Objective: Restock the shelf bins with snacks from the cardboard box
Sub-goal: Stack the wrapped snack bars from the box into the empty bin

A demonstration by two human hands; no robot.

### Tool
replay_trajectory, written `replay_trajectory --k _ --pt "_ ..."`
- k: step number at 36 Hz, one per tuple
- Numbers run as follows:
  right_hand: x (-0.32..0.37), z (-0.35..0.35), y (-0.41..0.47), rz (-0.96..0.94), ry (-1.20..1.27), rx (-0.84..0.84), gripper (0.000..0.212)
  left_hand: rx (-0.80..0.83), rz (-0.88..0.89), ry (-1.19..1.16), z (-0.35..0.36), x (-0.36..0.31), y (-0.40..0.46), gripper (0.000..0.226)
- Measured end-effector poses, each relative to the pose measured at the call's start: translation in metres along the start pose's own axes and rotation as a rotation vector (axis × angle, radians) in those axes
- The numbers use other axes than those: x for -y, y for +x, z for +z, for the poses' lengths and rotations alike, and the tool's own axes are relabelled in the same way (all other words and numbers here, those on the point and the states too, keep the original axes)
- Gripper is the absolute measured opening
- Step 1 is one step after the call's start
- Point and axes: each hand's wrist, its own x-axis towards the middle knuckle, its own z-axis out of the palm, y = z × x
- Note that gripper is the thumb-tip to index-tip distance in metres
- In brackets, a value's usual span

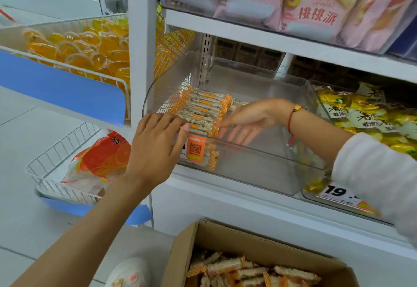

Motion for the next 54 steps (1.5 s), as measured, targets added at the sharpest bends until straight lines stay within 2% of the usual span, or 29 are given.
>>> replay_trajectory --k 2,4,8,10,12,14,16,19,23,27,29,31,33,35,37,39,42,45,48,51,54 --pt "0.01 0.014 -0.003 0.028 0.059 0.123 0.05 0.017 -0.003 -0.003 -0.001 0.0 0.0 0.05" --pt "0.019 0.024 -0.001 0.05 0.1 0.135 0.061 0.03 -0.004 -0.009 -0.003 0.0 0.001 0.051" --pt "0.018 0.019 -0.013 0.042 0.178 0.157 0.063 0.051 -0.004 -0.025 -0.005 0.001 0.001 0.054" --pt "0.007 0.012 -0.02 0.035 0.208 0.067 0.056 0.057 -0.003 -0.033 -0.006 0.001 0.001 0.055" --pt "-0.004 0.006 -0.016 0.023 0.296 -0.18 0.045 0.052 -0.001 -0.035 -0.006 0.001 0.001 0.055" --pt "-0.008 0.007 -0.009 -0.01 0.485 -0.355 0.045 0.043 0.004 -0.037 -0.006 0.001 0.002 0.053" --pt "-0.002 0.011 -0.003 -0.051 0.639 -0.386 0.051 0.033 0.009 -0.029 -0.005 0.002 0.002 0.052" --pt "0.019 0.026 -0.004 -0.129 0.782 -0.308 0.033 0.043 0.008 -0.033 -0.004 0.002 0.003 0.055" --pt "0.03 0.03 0.0 -0.109 0.686 -0.284 0.031 0.026 0.026 -0.03 -0.003 0.003 0.003 0.055" --pt "0.01 0.022 -0.002 -0.112 0.286 -0.461 0.044 0.01 -0.002 -0.041 -0.008 -0.004 0.002 0.052" --pt "-0.007 0.028 -0.012 -0.258 0.094 -0.616 0.034 -0.049 0.029 -0.013 -0.014 -0.012 -0.001 0.043" --pt "-0.027 0.041 -0.032 -0.518 0.018 -0.761 0.024 -0.097 0.097 0.007 -0.021 -0.023 -0.005 0.034" --pt "-0.05 0.063 -0.059 -0.743 0.013 -0.828 0.023 -0.102 0.171 0.019 -0.026 -0.036 -0.01 0.028" --pt "-0.077 0.088 -0.084 -0.832 -0.057 -0.876 0.022 -0.076 0.228 0.026 -0.026 -0.048 -0.018 0.021" --pt "-0.109 0.115 -0.1 -0.801 -0.165 -0.873 0.017 -0.011 0.248 0.009 -0.018 -0.061 -0.032 0.017" --pt "-0.143 0.142 -0.103 -0.672 -0.324 -0.804 0.016 0.094 0.221 -0.001 -0.005 -0.076 -0.052 0.016" --pt "-0.197 0.177 -0.088 -0.4 -0.526 -0.608 0.022 0.393 0.041 -0.05 0.027 -0.099 -0.088 0.025" --pt "-0.248 0.204 -0.069 -0.216 -0.508 -0.461 0.026 0.581 -0.105 -0.065 0.065 -0.11 -0.137 0.027" --pt "-0.29 0.231 -0.052 -0.122 -0.423 -0.394 0.027 0.71 -0.162 -0.113 0.098 -0.114 -0.187 0.025" --pt "-0.318 0.257 -0.032 -0.096 -0.422 -0.33 0.039 0.954 -0.156 -0.1 0.123 -0.117 -0.226 0.035" --pt "-0.338 0.276 -0.014 0.032 -0.556 -0.214 0.059 1.192 -0.095 0.003 0.142 -0.118 -0.249 0.04"
